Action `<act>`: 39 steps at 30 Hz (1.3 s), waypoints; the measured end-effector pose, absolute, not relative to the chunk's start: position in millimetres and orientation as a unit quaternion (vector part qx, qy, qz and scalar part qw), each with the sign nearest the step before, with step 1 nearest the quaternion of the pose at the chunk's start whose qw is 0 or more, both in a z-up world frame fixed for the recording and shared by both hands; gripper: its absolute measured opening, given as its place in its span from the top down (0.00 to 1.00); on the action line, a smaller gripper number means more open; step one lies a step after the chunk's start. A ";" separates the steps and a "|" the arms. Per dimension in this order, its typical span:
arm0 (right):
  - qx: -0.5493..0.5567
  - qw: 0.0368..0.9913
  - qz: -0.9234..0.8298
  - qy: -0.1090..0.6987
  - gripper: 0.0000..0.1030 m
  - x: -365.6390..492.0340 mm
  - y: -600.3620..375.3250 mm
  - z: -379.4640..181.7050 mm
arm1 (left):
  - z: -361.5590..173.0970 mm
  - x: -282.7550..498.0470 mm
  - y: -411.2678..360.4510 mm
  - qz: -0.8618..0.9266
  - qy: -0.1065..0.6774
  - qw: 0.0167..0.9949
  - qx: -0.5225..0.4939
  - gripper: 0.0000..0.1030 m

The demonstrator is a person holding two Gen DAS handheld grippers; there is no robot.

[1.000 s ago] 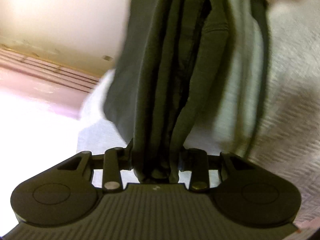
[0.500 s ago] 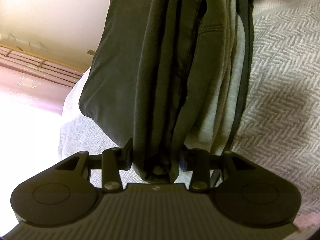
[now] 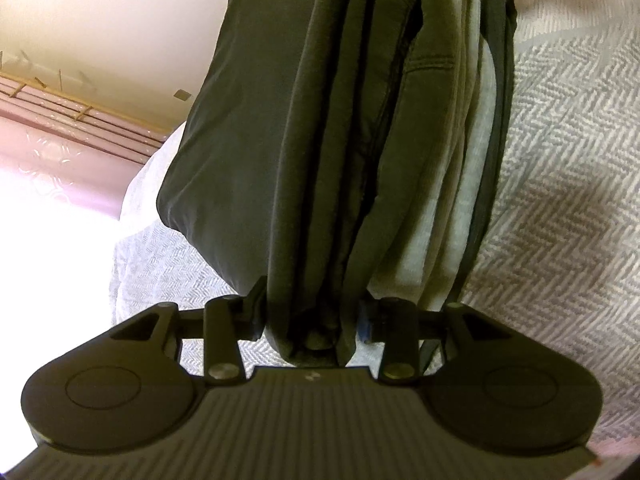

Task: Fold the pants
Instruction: 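Lower the bundle onto the grey-green folded clothes stack with both grippers, then open both grippers and withdraw them from the stack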

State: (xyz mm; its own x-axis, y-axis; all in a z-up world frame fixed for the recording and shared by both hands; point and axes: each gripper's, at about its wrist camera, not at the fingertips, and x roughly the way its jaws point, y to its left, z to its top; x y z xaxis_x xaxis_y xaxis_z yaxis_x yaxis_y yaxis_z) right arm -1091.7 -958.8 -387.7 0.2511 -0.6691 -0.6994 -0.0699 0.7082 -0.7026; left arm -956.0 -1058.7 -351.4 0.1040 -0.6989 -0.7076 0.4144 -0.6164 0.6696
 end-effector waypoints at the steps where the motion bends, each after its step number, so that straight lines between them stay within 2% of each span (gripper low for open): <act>1: -0.319 0.724 -0.208 0.575 0.53 -1091.6 -961.6 -389.2 | -362.8 -957.1 -1047.9 -0.659 -0.114 0.425 0.610 0.65; 11: -0.318 0.725 -0.212 0.573 0.53 -1087.6 -961.2 -409.3 | -367.6 -963.8 -1047.6 -0.656 -0.104 0.435 0.608 0.65; 16: -0.343 0.720 -0.197 0.571 0.49 -1083.7 -955.3 -413.2 | -363.3 -962.5 -1054.9 -0.655 -0.089 0.434 0.613 0.65; 20: -0.334 0.720 -0.210 0.571 0.43 -1081.0 -960.7 -406.5 | -349.4 -959.2 -1055.4 -0.658 -0.065 0.434 0.612 0.50; 24: -0.302 0.727 -0.233 0.571 0.39 -1094.4 -956.3 -391.8 | -329.6 -954.7 -1029.9 -0.659 -0.010 0.457 0.597 0.49; 29: -0.186 0.757 -0.289 0.556 0.39 -1118.3 -947.3 -358.6 | -290.3 -929.4 -1018.3 -0.654 0.138 0.543 0.508 0.47; 33: -0.023 0.788 -0.350 0.505 0.37 -1139.3 -933.9 -317.7 | -253.7 -902.1 -1000.2 -0.644 0.240 0.600 0.409 0.30; 35: 0.082 0.799 -0.376 0.461 0.35 -1148.6 -929.1 -297.3 | -237.2 -894.1 -984.1 -0.637 0.284 0.618 0.362 0.24; 39: 0.267 0.790 -0.422 0.355 0.24 -1170.3 -901.0 -261.1 | -203.9 -884.6 -949.7 -0.640 0.338 0.626 0.291 0.08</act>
